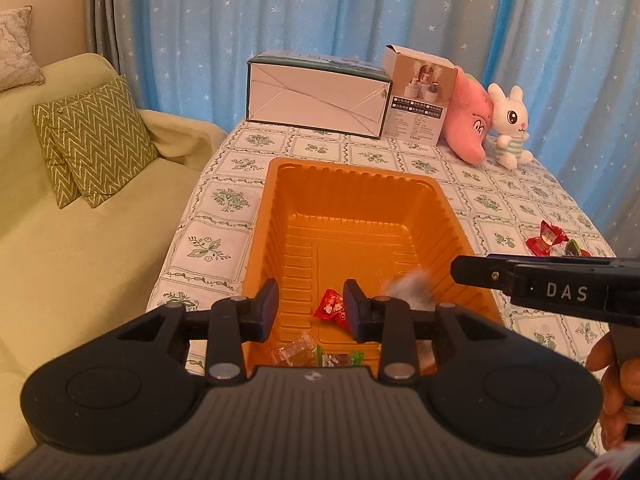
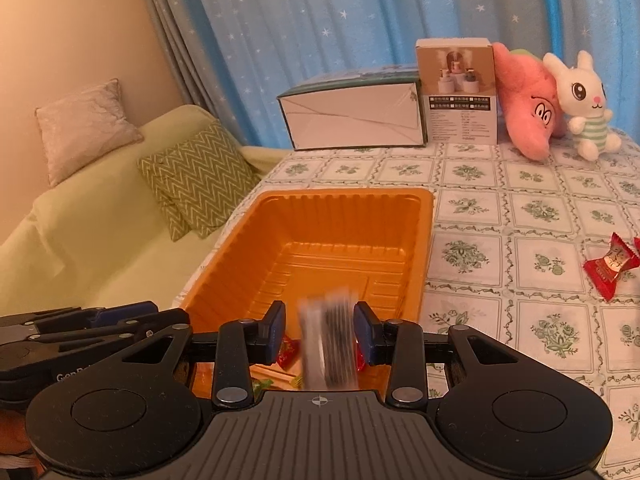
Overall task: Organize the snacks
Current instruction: 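Carry both snacks over the orange tray and open both tools, then move both tools back toward the remaining snacks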
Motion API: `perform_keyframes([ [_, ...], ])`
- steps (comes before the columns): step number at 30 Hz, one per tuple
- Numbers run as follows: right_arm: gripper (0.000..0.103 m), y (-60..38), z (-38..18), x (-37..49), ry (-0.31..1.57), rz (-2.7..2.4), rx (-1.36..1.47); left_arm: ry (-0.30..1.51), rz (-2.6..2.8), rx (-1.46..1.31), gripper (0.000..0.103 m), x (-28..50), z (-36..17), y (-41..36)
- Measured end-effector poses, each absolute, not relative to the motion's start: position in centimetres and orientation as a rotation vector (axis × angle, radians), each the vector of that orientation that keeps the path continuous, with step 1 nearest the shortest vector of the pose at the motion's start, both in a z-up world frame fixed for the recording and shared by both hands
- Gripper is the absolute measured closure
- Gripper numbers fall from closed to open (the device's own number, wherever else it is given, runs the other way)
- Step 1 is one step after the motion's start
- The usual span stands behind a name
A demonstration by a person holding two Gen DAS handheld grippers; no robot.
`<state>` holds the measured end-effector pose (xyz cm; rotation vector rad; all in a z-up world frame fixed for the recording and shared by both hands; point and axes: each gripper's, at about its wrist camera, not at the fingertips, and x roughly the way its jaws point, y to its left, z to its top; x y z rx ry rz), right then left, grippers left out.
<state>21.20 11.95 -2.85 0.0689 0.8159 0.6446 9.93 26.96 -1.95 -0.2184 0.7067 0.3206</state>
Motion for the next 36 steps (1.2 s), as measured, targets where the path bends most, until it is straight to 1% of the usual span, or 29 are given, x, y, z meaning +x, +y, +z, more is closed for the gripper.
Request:
perform_keyframes([
  [5,0.063,9.7,-2.5,20.5,0.796,0.610,0.107,0.688,0.308,-0.212,0.072,9.5,-1.3,26.1],
  [10,0.060,5.3,-2.3,18.4,0.781,0.525,0.128,0.666,0.279,-0.191,0.072,9.3,-0.2,23.8],
  [20,0.059,-4.0,-1.4,14.0,0.750,0.319,0.093,0.649,0.167,-0.173,0.072,9.6,1.0,16.4],
  [27,0.059,-9.8,-0.8,12.3,0.745,0.212,0.121,0.669,0.074,-0.162,0.072,10.6,0.6,10.6],
  [36,0.059,-14.6,-0.9,11.1,0.756,0.128,0.131,0.697,-0.031,-0.129,0.072,12.4,-0.3,4.7],
])
